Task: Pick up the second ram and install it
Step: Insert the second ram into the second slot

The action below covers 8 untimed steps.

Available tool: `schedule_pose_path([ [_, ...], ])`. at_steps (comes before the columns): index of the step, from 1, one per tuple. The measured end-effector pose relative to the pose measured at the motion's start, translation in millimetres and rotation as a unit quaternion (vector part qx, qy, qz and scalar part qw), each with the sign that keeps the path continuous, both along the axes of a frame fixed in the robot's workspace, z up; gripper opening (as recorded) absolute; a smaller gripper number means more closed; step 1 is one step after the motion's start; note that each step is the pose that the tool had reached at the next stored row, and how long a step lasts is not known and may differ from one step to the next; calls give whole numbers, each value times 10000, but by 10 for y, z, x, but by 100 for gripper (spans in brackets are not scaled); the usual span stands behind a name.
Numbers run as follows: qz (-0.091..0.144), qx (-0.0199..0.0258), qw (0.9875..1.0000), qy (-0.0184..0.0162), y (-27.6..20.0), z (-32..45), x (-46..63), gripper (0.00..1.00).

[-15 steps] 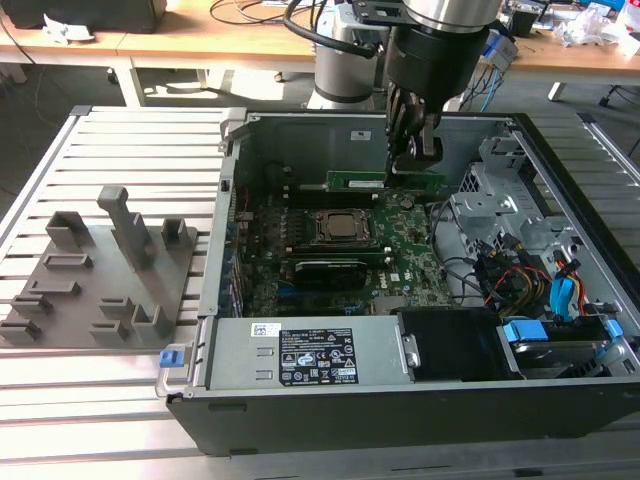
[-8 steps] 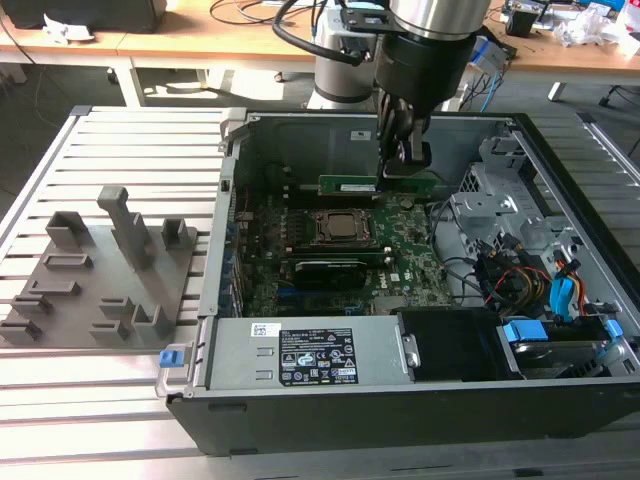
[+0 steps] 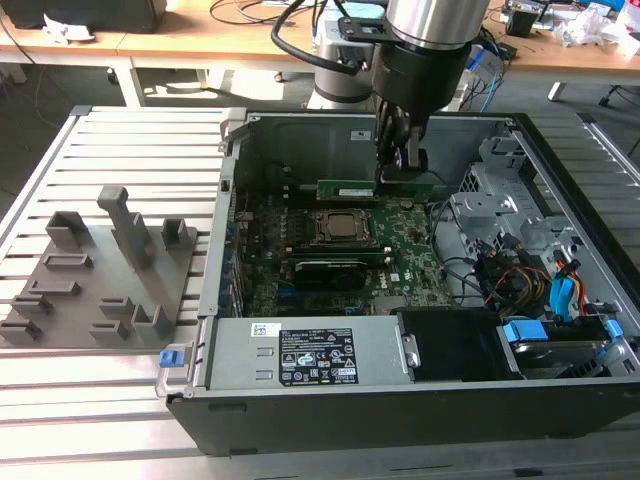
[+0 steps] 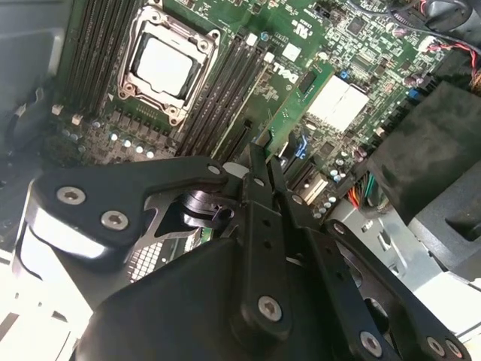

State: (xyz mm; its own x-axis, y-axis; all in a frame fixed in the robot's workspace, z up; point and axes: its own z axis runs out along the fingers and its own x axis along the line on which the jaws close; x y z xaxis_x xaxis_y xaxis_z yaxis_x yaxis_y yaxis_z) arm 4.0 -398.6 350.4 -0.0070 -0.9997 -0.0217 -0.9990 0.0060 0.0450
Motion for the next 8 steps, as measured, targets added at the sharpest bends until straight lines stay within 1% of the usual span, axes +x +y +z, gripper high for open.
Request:
schedule_pose_path([
  [1, 0, 0, 10000, 0, 0, -27, -1, 14],
  [5, 0, 0, 10000, 0, 0, -88, -1, 14],
  [8, 0, 0, 10000, 1, 0, -163, -1, 14],
])
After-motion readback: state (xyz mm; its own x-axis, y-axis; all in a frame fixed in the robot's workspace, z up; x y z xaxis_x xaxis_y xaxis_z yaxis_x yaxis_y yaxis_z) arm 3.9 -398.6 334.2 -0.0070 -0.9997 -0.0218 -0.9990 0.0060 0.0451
